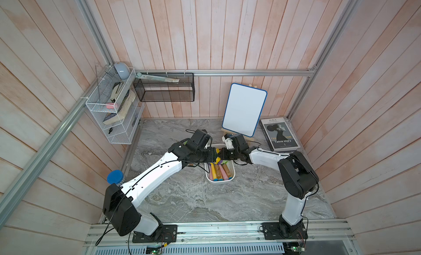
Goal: Put the shovel into the storage box
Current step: Place the shovel in the storage box.
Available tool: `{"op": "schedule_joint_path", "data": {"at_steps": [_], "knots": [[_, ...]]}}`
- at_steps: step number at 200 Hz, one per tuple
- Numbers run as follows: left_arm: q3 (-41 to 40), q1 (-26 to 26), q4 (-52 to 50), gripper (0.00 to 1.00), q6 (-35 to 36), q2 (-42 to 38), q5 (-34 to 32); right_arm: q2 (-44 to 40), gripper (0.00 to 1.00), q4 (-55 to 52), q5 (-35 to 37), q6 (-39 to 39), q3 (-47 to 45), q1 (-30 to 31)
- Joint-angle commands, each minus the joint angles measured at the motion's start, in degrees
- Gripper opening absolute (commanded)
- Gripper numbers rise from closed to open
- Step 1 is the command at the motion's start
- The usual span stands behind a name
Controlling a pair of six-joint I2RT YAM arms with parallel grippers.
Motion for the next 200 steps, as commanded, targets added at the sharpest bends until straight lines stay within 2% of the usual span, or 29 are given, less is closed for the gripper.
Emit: {"op": "schedule_joint_path", "data": {"at_steps": [1, 25, 80, 104, 141, 200], "knots": [[-0.6, 0.2, 0.7, 0.64, 0.1, -0.5, -0.5, 1.0, 0.0, 1.3, 2.1, 0.0, -0.7, 0.3], [-0.5, 0.3, 0.5, 0.64, 0.2, -0.2, -0.9, 1.3, 0.0, 1.1, 3.1, -0.2, -0.9, 0.5], [-0.4, 0.2, -1.1, 0.64, -0.3, 1.0, -2.3, 1.1, 0.22, 0.6, 3.9, -0.5, -0.9, 0.7], [0.0, 0.2, -2.5, 0.64, -0.9, 1.7, -3.9, 0.6, 0.28, 0.0, 4.2, -0.9, -0.4, 0.7], [0.9, 0.6, -6.2, 0.64, -2.6, 4.4, -7.1, -0.7, 0.32, -1.7, 5.0, -1.6, 0.6, 0.9], [-0.2, 4.0, -8.2, 0.64, -5.1, 6.2, -8.9, -4.2, 0.34, -5.8, 8.4, -3.3, 2.4, 1.2]]}}
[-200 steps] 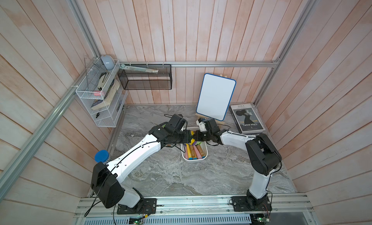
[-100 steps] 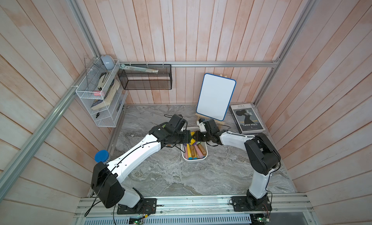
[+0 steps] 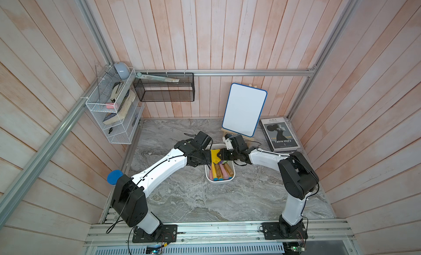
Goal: Put the shovel into the storage box
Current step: Place the shovel in the storage box, then pick up the shovel from the center of the board.
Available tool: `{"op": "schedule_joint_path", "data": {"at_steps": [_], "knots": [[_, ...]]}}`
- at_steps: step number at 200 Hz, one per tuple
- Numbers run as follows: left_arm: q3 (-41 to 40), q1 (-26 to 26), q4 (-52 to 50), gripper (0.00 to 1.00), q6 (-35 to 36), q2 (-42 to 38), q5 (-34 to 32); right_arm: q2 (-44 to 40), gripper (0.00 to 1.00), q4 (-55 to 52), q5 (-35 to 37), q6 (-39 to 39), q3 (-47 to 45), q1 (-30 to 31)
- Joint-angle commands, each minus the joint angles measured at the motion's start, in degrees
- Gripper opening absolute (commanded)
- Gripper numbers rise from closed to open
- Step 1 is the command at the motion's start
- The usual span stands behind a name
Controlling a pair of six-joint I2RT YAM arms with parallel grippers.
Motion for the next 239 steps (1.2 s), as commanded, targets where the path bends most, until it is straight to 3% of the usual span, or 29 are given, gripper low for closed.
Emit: {"op": "schedule_joint_path", "data": {"at_steps": [1, 138, 239], "knots": [[-0.3, 1.4, -1.2, 0.64, -1.4, 0.3, -2.1, -2.9, 0.34, -3.0, 2.9, -1.5, 2.2, 0.4], [0.4, 14.5, 1.4, 0.64, 4.5, 14.4, -2.4, -7.7, 0.34, -7.9, 7.0, -3.2, 2.2, 0.5], [1.5, 16.1, 7.5, 0.62, 6.7, 22.1, 0.1, -8.7, 0.34, -7.7, 7.3, -3.2, 0.6, 0.5]]}}
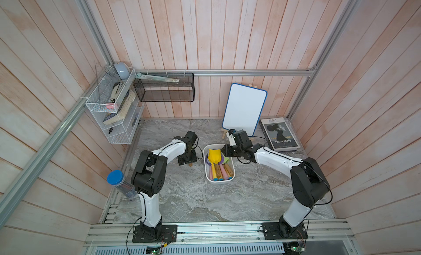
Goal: Put the shovel into the storage box
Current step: Pick up the shovel from the center of the board.
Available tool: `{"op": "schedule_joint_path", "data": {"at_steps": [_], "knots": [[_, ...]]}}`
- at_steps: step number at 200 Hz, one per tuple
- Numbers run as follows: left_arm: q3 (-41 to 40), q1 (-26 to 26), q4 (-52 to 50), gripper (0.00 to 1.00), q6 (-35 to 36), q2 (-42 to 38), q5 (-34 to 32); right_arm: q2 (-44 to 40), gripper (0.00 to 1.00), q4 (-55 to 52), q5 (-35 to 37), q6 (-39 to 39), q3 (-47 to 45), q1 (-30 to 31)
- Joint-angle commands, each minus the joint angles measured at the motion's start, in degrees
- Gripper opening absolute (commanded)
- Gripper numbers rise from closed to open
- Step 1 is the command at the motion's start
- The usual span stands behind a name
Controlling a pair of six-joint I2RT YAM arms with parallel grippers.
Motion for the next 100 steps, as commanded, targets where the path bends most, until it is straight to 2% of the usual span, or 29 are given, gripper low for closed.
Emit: {"op": "schedule_joint_path", "data": {"at_steps": [1, 59, 100], "knots": [[1.2, 0.2, 2.1, 0.61, 0.9, 1.2, 0.7, -1.7, 0.34, -1.0, 0.7, -0.6, -0.7, 0.4], [0.7, 0.3, 2.9, 0.34, 0.5, 1.8, 0.7, -2.4, 0.34, -0.8, 0.9, -0.5, -1.5, 0.3], [0.5, 0.2, 2.9, 0.24, 0.3, 1.4, 0.7, -2.5, 0.34, -0.9, 0.9, -0.5, -1.4, 0.3]]}}
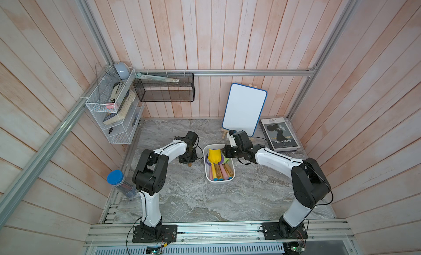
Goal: Put the shovel into the storage box
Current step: Pick up the shovel from the center of the board.
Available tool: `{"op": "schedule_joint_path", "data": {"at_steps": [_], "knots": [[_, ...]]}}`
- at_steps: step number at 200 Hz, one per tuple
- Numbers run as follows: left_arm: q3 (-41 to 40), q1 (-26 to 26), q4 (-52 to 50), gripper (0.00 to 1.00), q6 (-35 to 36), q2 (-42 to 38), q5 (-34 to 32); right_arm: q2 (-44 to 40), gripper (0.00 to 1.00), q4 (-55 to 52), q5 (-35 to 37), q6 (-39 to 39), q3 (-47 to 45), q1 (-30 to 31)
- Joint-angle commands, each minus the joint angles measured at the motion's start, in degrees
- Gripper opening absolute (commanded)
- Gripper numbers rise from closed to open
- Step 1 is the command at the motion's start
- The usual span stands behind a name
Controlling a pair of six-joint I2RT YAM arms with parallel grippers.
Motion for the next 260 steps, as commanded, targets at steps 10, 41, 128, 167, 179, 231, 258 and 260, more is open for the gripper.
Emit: {"op": "schedule_joint_path", "data": {"at_steps": [10, 41, 128, 167, 179, 231, 258, 260], "knots": [[0.2, 0.2, 0.7, 0.23, -0.2, -0.4, 0.5, -2.1, 0.34, -0.9, 0.6, -0.5, -0.5, 0.3], [-0.5, 0.1, 0.1, 0.22, -0.5, -5.1, 1.8, -2.0, 0.34, -1.0, -0.1, -0.5, 0.1, 0.3], [0.7, -6.2, -4.9, 0.22, -2.1, -17.6, 5.7, -4.5, 0.34, 2.2, -6.1, 2.3, 0.2, 0.1], [2.5, -10.7, -5.5, 0.22, -4.0, -17.8, 5.6, -7.7, 0.35, 1.4, -5.5, 4.5, 0.1, -0.4], [2.7, -11.6, -5.6, 0.22, -4.5, -17.7, 5.2, -9.2, 0.35, 1.2, -4.8, 5.3, -0.4, -0.9], [5.1, -15.1, -6.7, 0.22, -6.0, -16.1, 4.4, -12.8, 0.36, 0.5, -4.3, 7.5, -2.1, -3.0], [6.2, -17.1, -7.1, 0.22, -6.5, -14.6, 4.8, -12.4, 0.38, 1.1, -5.4, 7.9, -1.3, -3.4], [6.3, -17.2, -7.0, 0.22, -6.6, -14.5, 4.7, -12.3, 0.38, 1.1, -5.5, 7.9, -1.2, -3.4]]}}
